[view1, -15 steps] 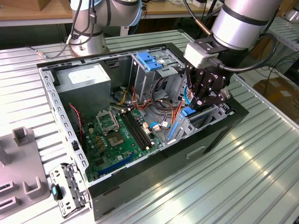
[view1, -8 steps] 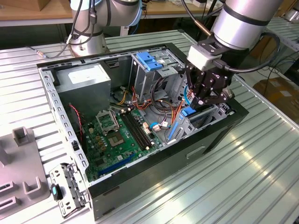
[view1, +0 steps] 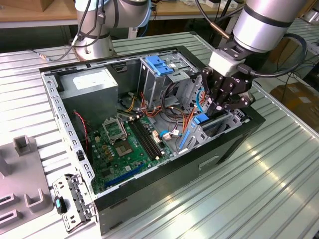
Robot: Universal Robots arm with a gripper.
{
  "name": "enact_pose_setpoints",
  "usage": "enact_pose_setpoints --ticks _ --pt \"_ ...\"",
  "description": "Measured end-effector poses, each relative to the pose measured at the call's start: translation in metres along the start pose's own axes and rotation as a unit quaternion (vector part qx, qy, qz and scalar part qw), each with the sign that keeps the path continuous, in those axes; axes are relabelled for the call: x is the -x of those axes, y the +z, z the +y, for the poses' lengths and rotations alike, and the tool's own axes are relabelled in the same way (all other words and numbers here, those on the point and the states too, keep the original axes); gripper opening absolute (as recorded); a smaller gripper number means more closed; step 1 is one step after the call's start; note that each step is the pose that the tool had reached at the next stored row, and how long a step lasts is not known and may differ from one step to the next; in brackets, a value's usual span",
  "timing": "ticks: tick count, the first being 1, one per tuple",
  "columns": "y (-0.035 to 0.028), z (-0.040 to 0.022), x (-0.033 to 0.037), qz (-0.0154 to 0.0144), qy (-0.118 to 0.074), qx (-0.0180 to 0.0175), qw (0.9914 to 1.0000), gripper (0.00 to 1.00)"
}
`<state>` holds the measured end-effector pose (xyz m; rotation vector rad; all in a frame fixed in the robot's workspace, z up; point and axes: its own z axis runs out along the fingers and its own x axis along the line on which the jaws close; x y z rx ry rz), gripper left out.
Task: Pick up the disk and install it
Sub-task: 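Insert the first disk wire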
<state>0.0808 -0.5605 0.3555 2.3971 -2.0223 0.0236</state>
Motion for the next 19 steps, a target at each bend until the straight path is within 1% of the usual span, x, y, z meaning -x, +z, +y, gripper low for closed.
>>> enact_pose_setpoints --ticks 2,3,5,6,8,10,11,13,15,17,19 --pt "0.0001 -0.0043 -0.0007 -0.0001 -0.004 -0.0001 0.99999 0.11" --pt "0.0 -0.0045 -0.0007 -0.0003 -0.006 -0.0002 0.99998 0.11" --pt "0.0 -0.0045 -0.0008 -0.0006 -0.017 -0.0022 0.99985 0.11" --pt "0.0001 -0.0045 -0.0008 -0.0005 -0.028 -0.0037 0.99959 0.11" --pt "-0.0003 -0.0045 -0.0009 -0.0005 -0.043 -0.0049 0.99906 0.11" --pt "-0.0013 -0.0046 -0.001 -0.0011 -0.051 -0.0053 0.9987 0.11" --pt "-0.0035 -0.0053 -0.0012 -0.003 -0.057 -0.0059 0.99837 0.11" --pt "-0.0061 -0.0056 -0.0013 -0.0035 -0.061 -0.006 0.99811 0.11" --pt "-0.007 -0.0063 -0.0014 -0.0037 -0.063 -0.0063 0.99797 0.11" --pt "-0.0073 -0.0083 -0.0017 -0.0036 -0.067 -0.0064 0.99773 0.11" --pt "-0.0072 -0.0114 -0.0023 -0.0037 -0.08 -0.0065 0.9968 0.11"
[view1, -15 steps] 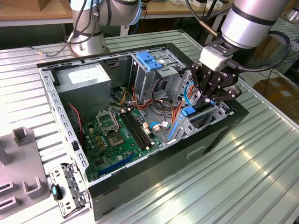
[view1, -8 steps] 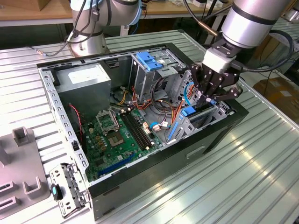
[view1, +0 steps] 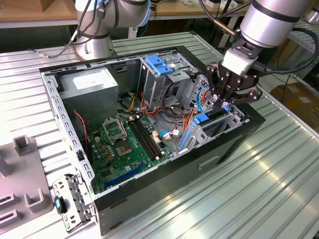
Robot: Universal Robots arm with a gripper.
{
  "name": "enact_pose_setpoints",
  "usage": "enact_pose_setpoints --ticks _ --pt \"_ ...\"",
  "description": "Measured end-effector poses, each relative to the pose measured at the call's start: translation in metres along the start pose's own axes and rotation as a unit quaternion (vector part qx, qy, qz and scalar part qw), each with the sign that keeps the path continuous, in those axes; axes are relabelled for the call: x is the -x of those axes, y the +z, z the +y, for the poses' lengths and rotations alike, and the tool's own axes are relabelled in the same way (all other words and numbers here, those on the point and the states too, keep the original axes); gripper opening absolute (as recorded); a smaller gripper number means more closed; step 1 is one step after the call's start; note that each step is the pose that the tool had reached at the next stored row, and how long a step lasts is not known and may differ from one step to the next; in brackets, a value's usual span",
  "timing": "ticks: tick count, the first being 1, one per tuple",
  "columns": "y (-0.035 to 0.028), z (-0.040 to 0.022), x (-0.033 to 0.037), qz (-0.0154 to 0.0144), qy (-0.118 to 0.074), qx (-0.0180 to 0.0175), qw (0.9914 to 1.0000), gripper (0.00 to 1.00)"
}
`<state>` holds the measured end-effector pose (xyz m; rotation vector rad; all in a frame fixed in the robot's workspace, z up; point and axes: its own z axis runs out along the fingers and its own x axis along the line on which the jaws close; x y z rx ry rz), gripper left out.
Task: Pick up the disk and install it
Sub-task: 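Insert the first disk wire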
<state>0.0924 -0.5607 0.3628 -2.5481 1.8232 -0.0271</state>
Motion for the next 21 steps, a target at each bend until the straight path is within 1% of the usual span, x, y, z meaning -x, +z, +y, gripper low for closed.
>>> enact_pose_setpoints --ticks 1,2,16,19,21 --pt "0.0001 -0.002 -0.0007 0.0 -0.002 0.0 1.0 0.11" --pt "0.0001 -0.0023 -0.0008 -0.0001 -0.002 -0.0001 1.0 0.11" --pt "0.0001 -0.0025 -0.0009 0.0 -0.002 -0.0001 1.0 0.11" --pt "0.0 -0.0033 -0.0012 -0.0003 -0.015 -0.0002 0.99989 0.11" --pt "0.0002 -0.0069 -0.0024 -0.0009 -0.023 -0.0005 0.99974 0.11"
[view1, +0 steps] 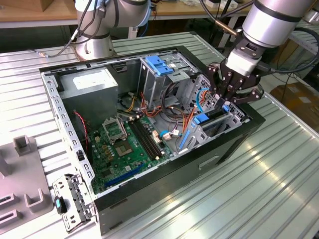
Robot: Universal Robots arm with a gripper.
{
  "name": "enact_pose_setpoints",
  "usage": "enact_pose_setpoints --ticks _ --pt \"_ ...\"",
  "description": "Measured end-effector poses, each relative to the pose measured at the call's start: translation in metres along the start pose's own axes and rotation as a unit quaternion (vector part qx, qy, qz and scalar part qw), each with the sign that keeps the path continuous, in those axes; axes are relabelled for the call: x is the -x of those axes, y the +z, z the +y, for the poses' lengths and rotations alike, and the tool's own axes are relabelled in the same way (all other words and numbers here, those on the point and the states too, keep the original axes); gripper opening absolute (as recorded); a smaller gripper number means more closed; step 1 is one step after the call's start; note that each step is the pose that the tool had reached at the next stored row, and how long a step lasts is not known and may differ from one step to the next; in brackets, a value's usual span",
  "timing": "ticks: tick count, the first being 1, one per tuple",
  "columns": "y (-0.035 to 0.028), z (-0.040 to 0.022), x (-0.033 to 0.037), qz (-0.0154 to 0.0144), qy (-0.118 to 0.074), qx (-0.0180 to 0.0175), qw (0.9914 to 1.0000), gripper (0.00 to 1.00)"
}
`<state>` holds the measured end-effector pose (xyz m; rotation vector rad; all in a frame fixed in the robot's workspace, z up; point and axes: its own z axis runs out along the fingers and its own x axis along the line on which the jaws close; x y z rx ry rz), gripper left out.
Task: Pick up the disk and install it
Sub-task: 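Insert the first disk wire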
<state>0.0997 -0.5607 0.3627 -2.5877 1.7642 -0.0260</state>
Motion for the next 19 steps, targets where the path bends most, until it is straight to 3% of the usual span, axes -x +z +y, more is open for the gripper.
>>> enact_pose_setpoints --ticks 9,12,19 --pt "0.0005 -0.0241 -0.0091 -0.0011 -0.032 -0.0004 0.99949 0.11" --pt "0.0004 -0.0254 -0.0096 -0.0016 -0.054 -0.0006 0.99854 0.11" --pt "-0.0033 -0.0259 -0.0098 -0.0023 -0.076 -0.0009 0.99713 0.11"
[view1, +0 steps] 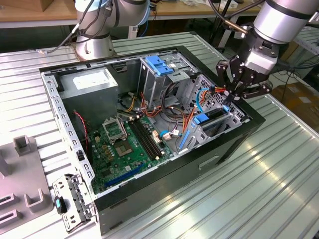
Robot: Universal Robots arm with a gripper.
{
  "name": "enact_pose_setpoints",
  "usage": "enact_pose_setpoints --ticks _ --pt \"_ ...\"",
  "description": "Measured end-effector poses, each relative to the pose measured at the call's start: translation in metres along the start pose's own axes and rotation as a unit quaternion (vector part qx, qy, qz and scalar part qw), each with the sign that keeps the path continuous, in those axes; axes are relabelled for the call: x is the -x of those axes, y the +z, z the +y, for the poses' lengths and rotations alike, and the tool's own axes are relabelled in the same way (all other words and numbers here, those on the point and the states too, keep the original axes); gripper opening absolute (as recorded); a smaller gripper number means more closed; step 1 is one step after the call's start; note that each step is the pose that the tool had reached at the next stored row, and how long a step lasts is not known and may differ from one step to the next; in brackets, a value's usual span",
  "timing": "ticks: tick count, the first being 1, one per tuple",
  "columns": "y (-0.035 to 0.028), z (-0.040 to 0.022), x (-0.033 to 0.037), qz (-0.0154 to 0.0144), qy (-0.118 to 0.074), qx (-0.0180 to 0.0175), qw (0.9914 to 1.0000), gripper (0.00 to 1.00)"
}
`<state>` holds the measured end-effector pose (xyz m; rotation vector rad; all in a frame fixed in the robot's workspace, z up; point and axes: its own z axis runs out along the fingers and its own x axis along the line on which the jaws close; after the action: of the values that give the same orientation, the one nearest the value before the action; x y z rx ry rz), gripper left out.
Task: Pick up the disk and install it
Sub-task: 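Insert the first disk wire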
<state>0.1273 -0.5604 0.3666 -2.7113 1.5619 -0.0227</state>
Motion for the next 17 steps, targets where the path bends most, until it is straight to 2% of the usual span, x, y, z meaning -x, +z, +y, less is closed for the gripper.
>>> enact_pose_setpoints --ticks 5,14,17 --pt "-0.0038 -0.0005 -0.0003 -0.0011 -0.008 -0.0006 0.99997 0.11" --pt "-0.0038 -0.0073 -0.0021 -0.0016 -0.034 -0.0008 0.99943 0.11" --pt "-0.0062 -0.0087 -0.0019 -0.0025 -0.036 -0.0013 0.99933 0.11"
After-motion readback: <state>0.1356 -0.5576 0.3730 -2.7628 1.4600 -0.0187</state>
